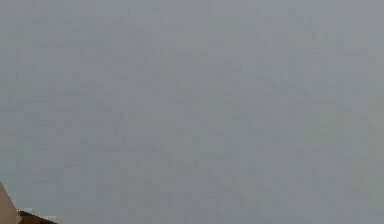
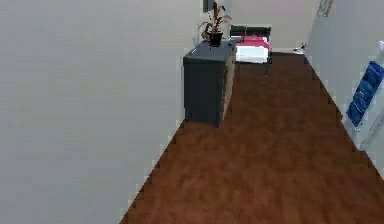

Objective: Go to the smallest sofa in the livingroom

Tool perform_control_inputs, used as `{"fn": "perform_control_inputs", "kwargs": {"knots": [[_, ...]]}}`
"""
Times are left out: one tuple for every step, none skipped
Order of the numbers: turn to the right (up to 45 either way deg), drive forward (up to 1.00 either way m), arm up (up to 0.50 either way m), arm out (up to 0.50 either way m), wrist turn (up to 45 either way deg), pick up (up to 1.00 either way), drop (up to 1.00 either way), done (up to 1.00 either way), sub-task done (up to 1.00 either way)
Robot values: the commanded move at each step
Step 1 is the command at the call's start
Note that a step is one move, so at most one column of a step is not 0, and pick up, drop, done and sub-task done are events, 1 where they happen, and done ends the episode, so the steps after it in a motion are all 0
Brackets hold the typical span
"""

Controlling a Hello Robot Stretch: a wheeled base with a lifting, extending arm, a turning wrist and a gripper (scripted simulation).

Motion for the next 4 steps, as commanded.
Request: {"fn": "perform_control_inputs", "kwargs": {"knots": [[-45.0,0.00,0.00,0.00,0.0,0.00,0.00,0.00,0.00],[-21.0,0.00,0.00,0.00,0.0,0.00,0.00,0.00,0.00],[0.0,0.60,0.00,0.00,0.0,0.00,0.00,0.00,0.00],[-45.0,0.00,0.00,0.00,0.0,0.00,0.00,0.00,0.00]]}}
